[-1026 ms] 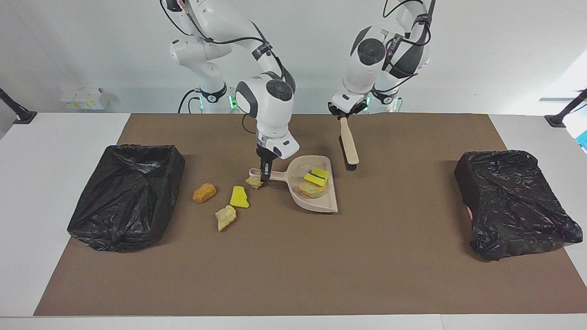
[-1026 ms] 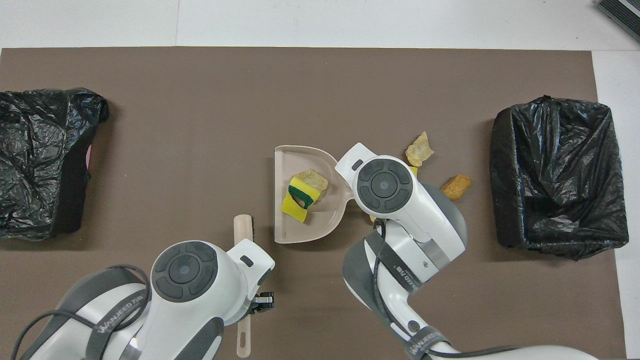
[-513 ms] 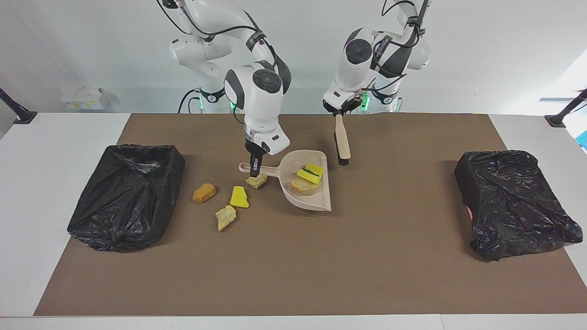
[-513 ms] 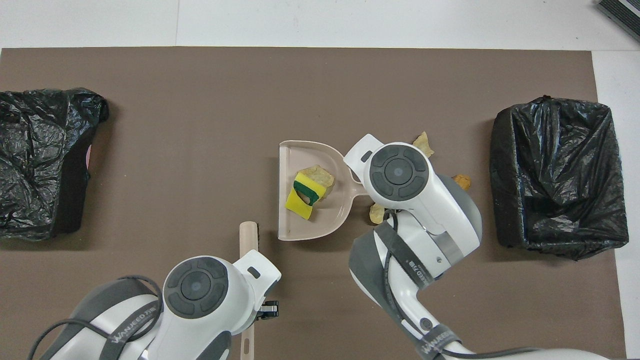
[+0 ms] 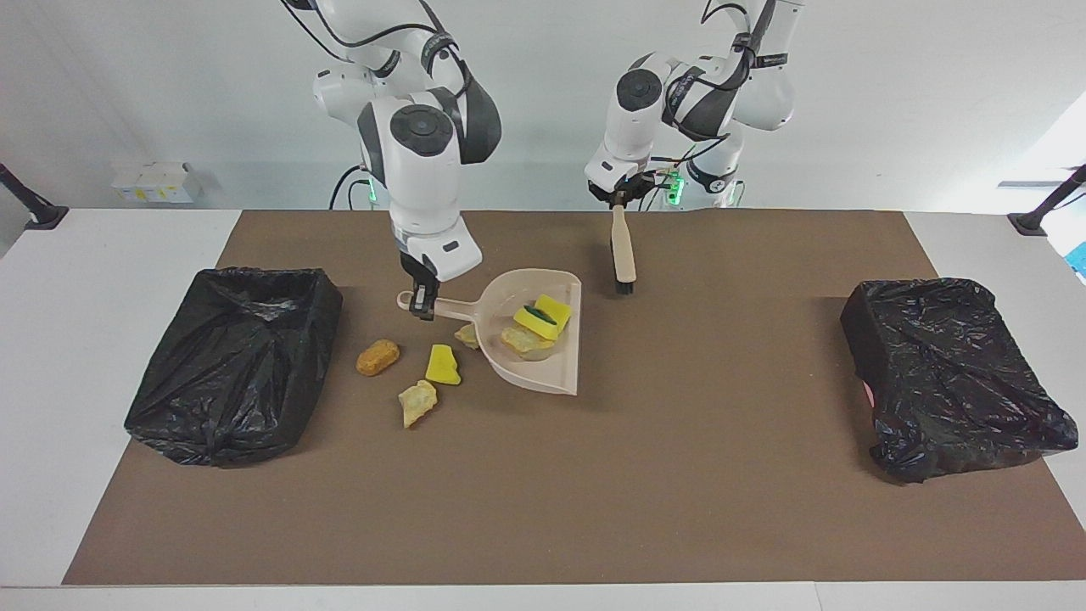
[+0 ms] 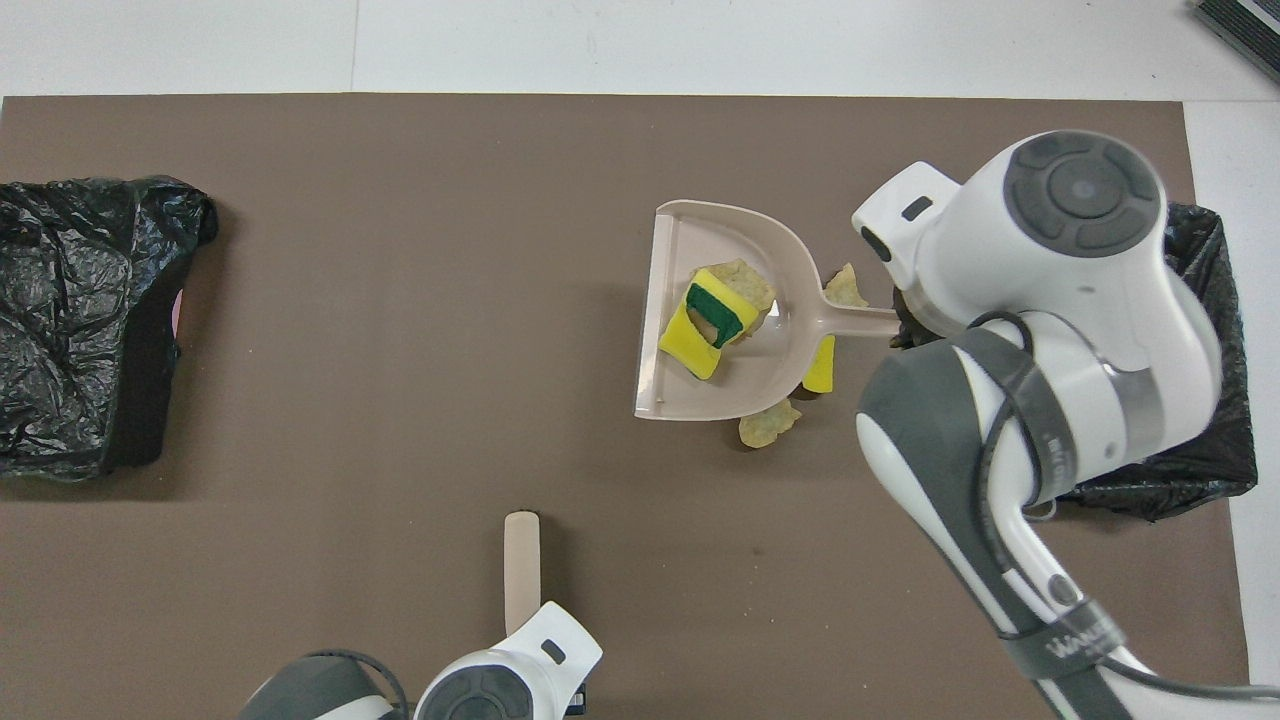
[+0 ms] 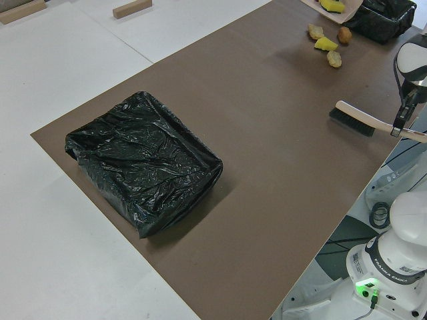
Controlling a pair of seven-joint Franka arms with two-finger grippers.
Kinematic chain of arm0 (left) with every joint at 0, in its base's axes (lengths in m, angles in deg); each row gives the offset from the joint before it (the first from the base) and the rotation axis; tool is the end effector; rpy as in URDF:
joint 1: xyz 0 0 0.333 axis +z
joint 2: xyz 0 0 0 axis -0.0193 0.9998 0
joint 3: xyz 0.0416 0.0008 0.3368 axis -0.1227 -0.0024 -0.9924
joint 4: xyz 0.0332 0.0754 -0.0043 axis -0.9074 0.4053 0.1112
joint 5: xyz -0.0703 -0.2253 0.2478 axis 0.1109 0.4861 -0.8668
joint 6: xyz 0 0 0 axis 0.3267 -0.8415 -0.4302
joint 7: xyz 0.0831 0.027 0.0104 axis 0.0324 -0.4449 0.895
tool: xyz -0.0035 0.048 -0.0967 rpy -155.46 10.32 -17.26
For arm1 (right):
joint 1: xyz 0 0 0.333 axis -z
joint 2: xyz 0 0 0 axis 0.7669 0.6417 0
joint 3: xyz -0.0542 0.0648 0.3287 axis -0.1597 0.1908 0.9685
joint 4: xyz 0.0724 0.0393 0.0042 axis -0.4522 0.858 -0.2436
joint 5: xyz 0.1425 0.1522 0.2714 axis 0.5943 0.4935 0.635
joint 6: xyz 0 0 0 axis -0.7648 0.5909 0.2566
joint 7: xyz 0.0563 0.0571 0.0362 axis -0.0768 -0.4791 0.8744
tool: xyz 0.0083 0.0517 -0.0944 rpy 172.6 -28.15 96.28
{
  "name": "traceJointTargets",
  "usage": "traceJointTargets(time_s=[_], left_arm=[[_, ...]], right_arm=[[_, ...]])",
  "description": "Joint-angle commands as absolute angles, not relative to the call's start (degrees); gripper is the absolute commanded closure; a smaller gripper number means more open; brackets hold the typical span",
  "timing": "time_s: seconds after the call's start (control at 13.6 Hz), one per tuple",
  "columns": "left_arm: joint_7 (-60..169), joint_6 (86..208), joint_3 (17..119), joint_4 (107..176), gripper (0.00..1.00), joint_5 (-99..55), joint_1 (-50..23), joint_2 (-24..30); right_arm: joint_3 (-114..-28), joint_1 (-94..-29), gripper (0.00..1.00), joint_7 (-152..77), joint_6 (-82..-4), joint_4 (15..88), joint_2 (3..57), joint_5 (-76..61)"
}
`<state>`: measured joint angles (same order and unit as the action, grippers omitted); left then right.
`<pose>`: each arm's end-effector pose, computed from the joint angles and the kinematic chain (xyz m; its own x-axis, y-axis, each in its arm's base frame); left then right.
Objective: Sweep and dump trash in bin
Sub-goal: 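Carry the dustpan over the bin nearest the right gripper and tip it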
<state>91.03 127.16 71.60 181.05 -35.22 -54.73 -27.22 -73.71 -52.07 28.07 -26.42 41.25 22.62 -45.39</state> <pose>0.1588 -0.3008 0.4150 0.9789 -0.0136 -0.2041 -0.0287 -0.9970 -0.0715 0.5563 0.0485 0.5628 0.1483 0.9818 -0.1188 0.9889 -0.1474 0.0162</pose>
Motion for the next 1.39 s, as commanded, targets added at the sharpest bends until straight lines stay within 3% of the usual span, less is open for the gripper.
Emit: traceJointTargets(time_s=[0.0,0.66,0.95,1.1,1.32], left_arm=[[92.4,129.8,70.9,183.3,1.00,-36.0,-56.7,-29.2],[95.4,132.1,70.9,184.7,1.00,-35.8,-59.0,-28.2],[95.3,132.5,70.8,184.9,1.00,-35.7,-59.1,-28.0],[95.1,132.5,70.7,184.8,0.74,-35.7,-58.4,-27.4],[93.6,132.4,70.6,184.2,0.62,-35.7,-56.8,-26.1]], right_arm=[[-73.1,-46.3,1.00,34.4,-24.5,40.9,21.4,-43.1],[-74.6,-30.3,1.00,51.6,-25.1,41.6,19.4,-44.3],[-74.8,-27.3,1.00,52.0,-27.4,43.7,18.1,-50.1],[-74.9,-25.8,1.00,51.9,-30.5,45.9,16.9,-52.6],[-75.0,-24.4,1.00,51.8,-35.8,49.8,15.1,-56.7]])
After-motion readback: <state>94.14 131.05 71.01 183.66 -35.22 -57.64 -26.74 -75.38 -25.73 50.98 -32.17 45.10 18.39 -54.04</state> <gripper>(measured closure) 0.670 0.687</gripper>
